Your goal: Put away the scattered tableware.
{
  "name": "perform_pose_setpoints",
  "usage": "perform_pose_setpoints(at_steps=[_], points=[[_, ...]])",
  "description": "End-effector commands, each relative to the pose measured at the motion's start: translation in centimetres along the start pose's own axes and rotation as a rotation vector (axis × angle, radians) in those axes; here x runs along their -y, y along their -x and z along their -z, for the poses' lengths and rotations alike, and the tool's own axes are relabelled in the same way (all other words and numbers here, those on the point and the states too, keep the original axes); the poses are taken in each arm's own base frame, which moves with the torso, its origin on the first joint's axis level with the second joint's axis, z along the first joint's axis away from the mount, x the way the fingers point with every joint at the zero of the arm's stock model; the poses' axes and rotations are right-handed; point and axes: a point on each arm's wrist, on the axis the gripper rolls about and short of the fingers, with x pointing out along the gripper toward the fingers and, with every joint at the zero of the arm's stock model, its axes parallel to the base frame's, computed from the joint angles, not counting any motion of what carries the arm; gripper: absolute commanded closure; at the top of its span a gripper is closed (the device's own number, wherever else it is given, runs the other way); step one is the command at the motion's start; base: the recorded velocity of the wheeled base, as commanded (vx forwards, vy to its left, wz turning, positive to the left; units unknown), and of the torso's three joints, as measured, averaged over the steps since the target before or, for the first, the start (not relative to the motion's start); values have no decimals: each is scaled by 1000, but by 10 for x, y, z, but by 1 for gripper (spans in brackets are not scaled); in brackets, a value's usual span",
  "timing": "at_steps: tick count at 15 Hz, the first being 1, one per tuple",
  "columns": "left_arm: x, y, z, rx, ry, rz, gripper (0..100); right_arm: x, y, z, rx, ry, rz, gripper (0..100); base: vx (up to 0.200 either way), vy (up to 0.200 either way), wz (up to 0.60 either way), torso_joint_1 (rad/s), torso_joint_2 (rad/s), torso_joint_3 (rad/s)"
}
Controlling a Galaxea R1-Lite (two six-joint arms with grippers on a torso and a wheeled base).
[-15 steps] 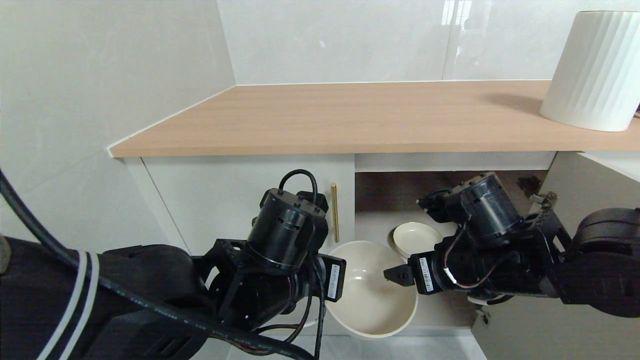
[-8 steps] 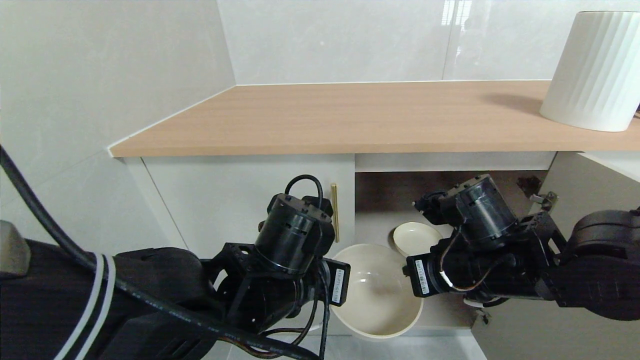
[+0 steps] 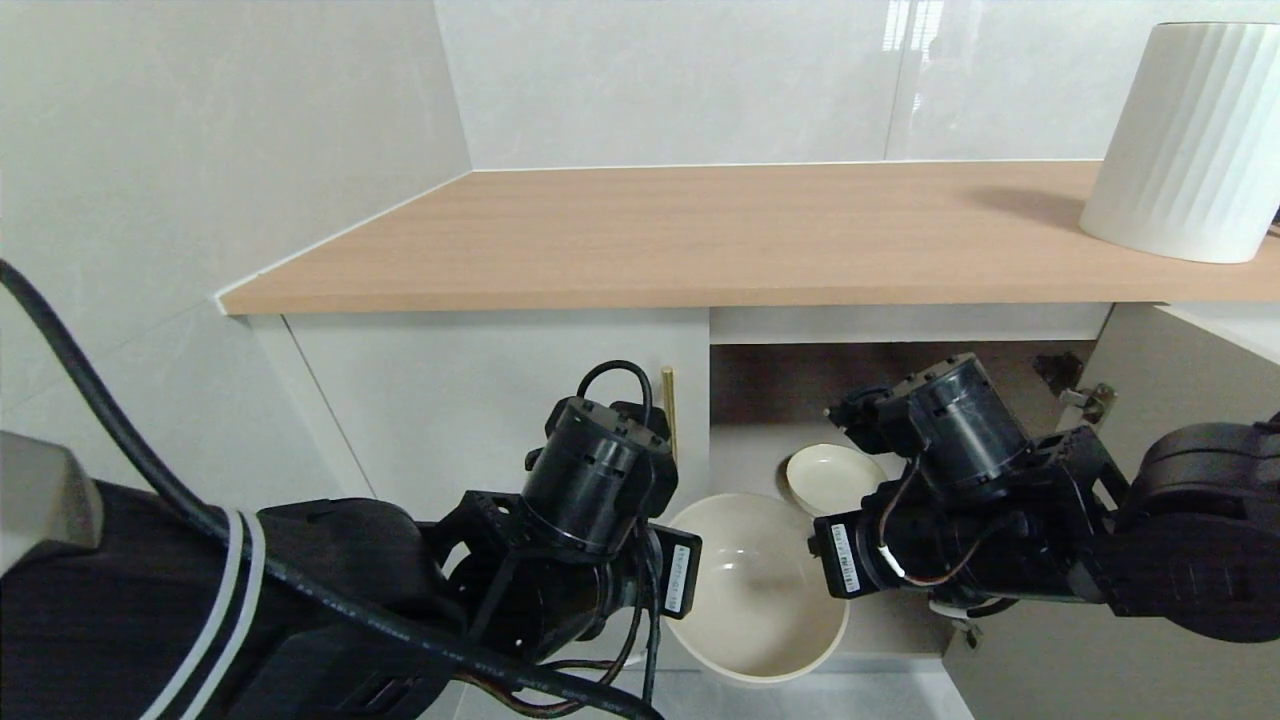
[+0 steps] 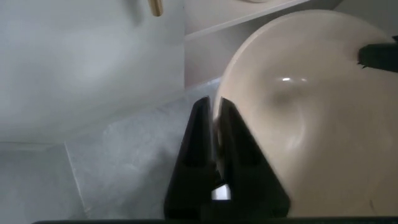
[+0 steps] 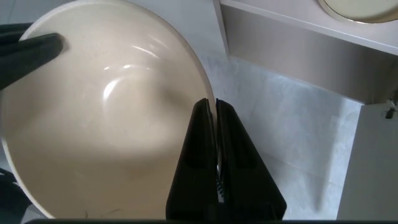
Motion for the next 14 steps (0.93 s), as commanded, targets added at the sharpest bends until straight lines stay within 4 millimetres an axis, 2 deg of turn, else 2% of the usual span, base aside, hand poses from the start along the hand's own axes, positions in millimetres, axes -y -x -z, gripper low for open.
perform_pose_setpoints(at_steps=[1,5,6,8,10,11,14], points=[[0,1,0,4,1,3,0,0,-2,1,-6,1,0,100,0,0,0,0,0,0],[-3,17,-12,71,26,21,0,4,-15,7,-44,-3,35,100,0,0,0,0,0,0],[-6,17,-14,76,34,13,0,15,-30,7,-65,-35,88,100,0,0,0,0,0,0],[-7,17,-15,77,36,11,0,34,-46,6,-82,-99,165,100,0,0,0,0,0,0],[-9,15,-15,76,40,5,0,54,-55,-4,-51,-179,213,100,0,0,0,0,0,0],[-10,15,-15,76,42,3,0,58,-58,-5,-44,-196,225,100,0,0,0,0,0,0],[-12,15,-17,79,46,-1,0,89,-81,-16,41,-264,343,100,0,0,0,0,0,0]])
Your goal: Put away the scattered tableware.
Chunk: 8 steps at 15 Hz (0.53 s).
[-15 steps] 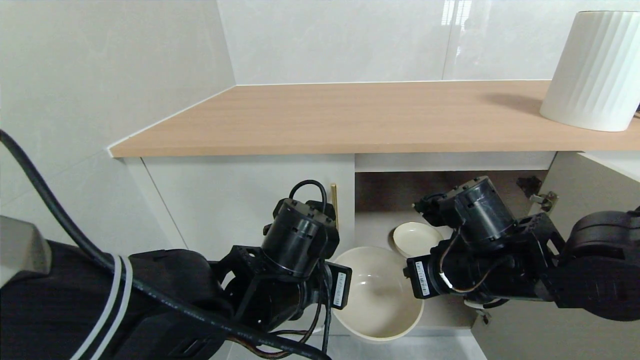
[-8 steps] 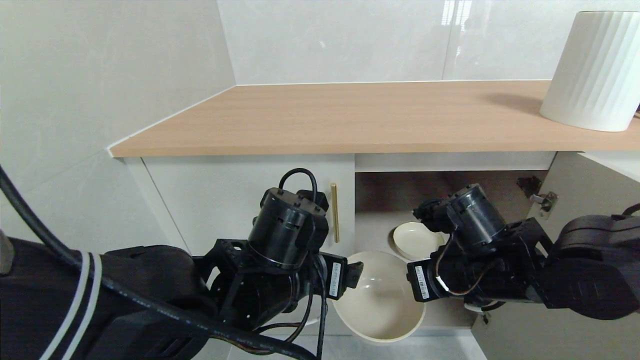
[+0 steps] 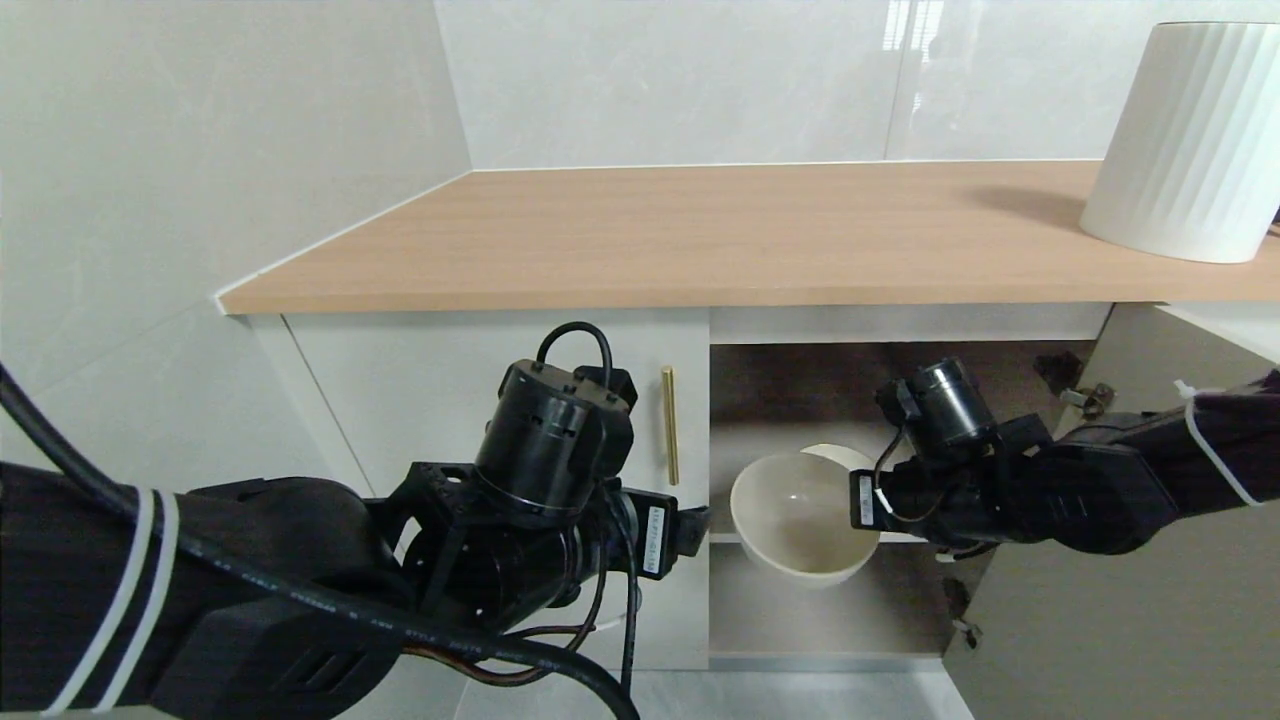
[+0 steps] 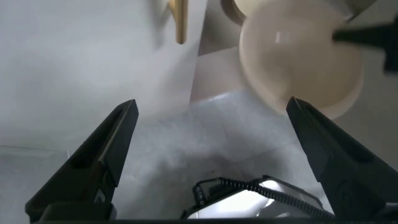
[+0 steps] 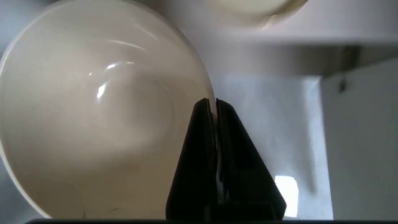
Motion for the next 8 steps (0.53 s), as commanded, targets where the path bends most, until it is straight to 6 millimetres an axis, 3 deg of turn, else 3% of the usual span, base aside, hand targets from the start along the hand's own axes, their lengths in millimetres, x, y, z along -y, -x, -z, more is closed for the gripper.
perform_pose_setpoints(at_steps=[1,3,8], points=[[-1,0,-1,3,2,0,0,16,-34,-4,17,-42,88,100,0,0,0,0,0,0],[-1,0,-1,3,4,-1,0,29,-56,-10,59,-78,126,100,0,0,0,0,0,0],[-2,-1,-2,5,7,-5,0,43,-87,-28,101,-145,170,100,0,0,0,0,0,0]])
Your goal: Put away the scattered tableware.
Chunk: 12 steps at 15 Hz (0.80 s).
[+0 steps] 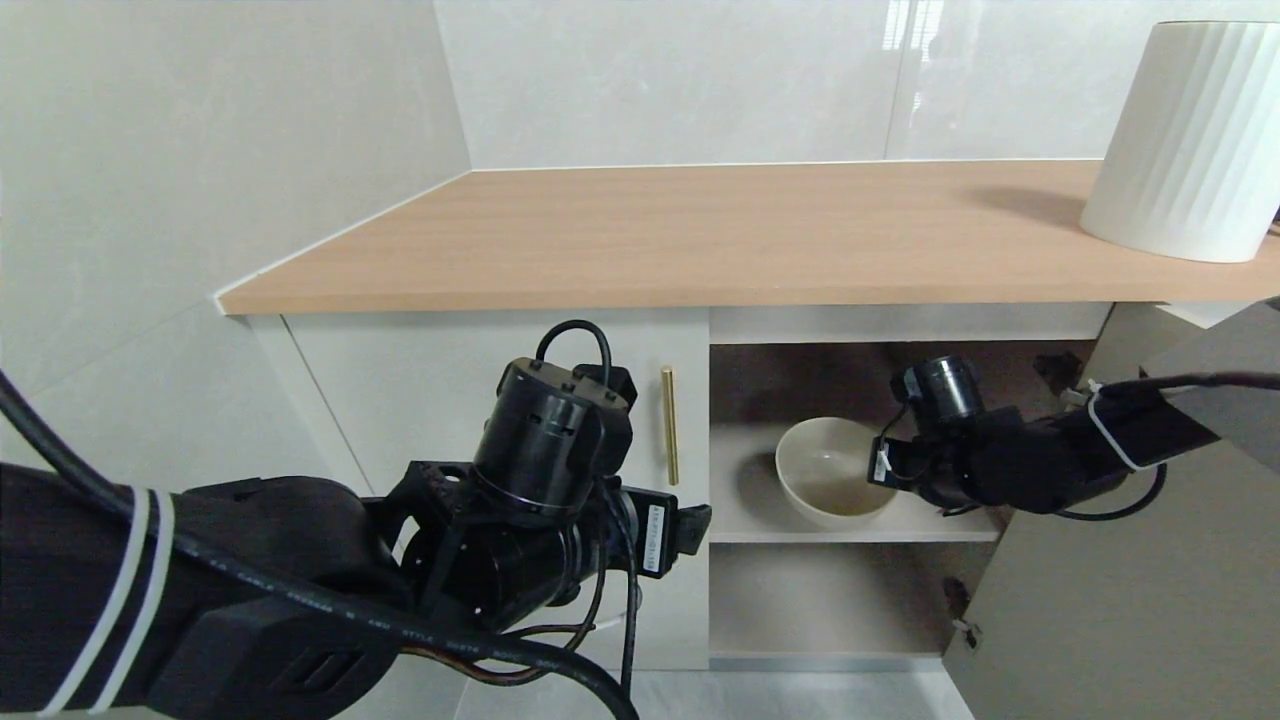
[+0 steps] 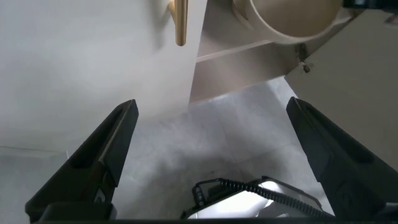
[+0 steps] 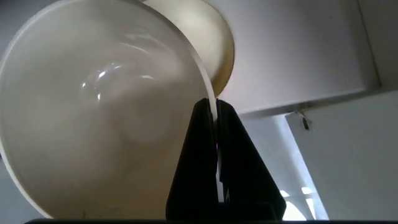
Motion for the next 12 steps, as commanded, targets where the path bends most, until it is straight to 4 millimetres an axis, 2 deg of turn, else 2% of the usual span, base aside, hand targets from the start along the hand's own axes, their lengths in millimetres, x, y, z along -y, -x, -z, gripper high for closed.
perform_pose_setpoints(at_steps=[1,5,7,12], points=[[-1,-1,0,0,2,-4,0,2,-27,1,-1,-26,38,100,0,0,0,0,0,0],[-3,-3,0,-1,6,-11,0,3,-45,-9,33,-53,58,100,0,0,0,0,0,0],[-3,-3,0,-1,6,-11,0,9,-53,-9,45,-79,72,100,0,0,0,0,0,0],[-3,-3,-1,3,27,-9,0,8,-69,-6,59,-85,70,100,0,0,0,0,0,0]])
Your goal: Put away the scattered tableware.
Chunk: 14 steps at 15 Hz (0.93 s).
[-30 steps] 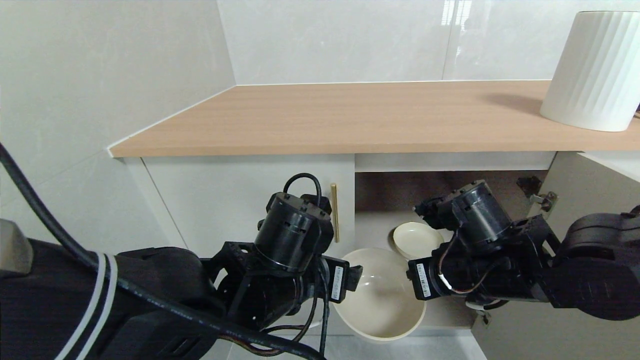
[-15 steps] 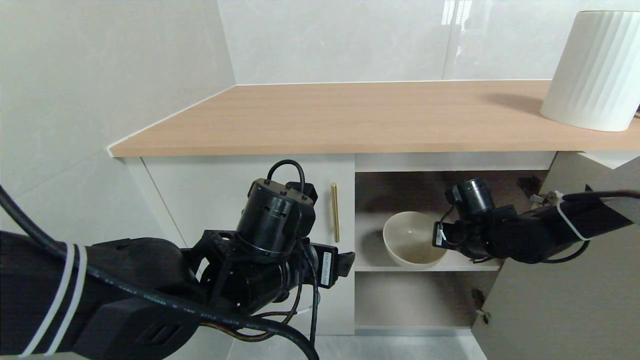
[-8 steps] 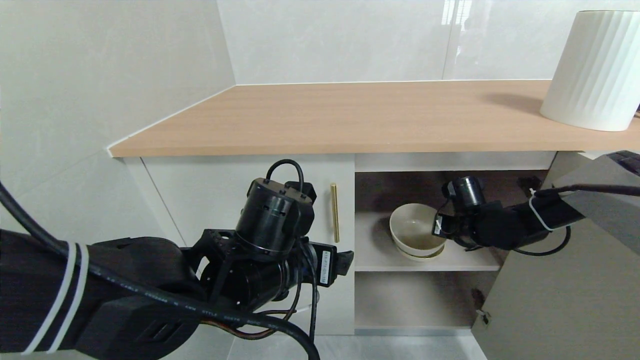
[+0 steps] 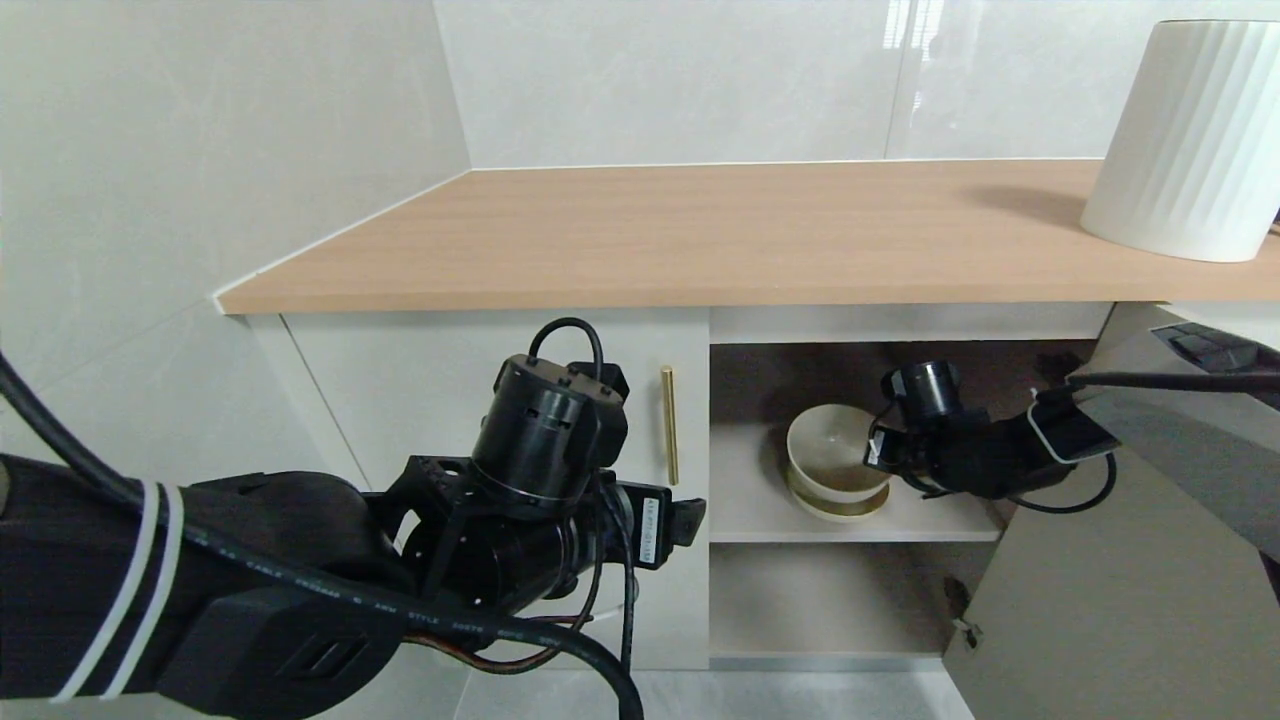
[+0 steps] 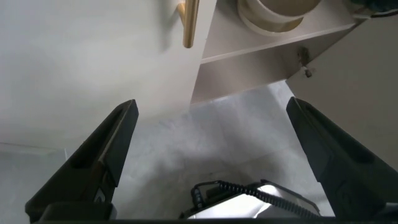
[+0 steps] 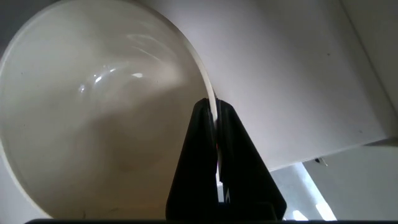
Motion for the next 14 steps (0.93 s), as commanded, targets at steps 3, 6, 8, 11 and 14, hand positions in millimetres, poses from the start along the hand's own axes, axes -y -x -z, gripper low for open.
perform_pose_setpoints(at_steps=[3,6,8,11,14], points=[[0,0,-1,9,5,3,0,-1,-8,4,-8,2,1,100,0,0,0,0,0,0],[1,0,-1,10,5,4,0,-2,-10,5,-8,3,1,100,0,0,0,0,0,0],[1,0,-1,10,5,4,0,-2,-12,5,-6,3,2,100,0,0,0,0,0,0],[1,0,-1,12,4,4,0,-2,-13,7,-10,6,4,100,0,0,0,0,0,0],[1,0,-1,13,5,5,0,-3,-13,7,-11,7,1,100,0,0,0,0,0,0]])
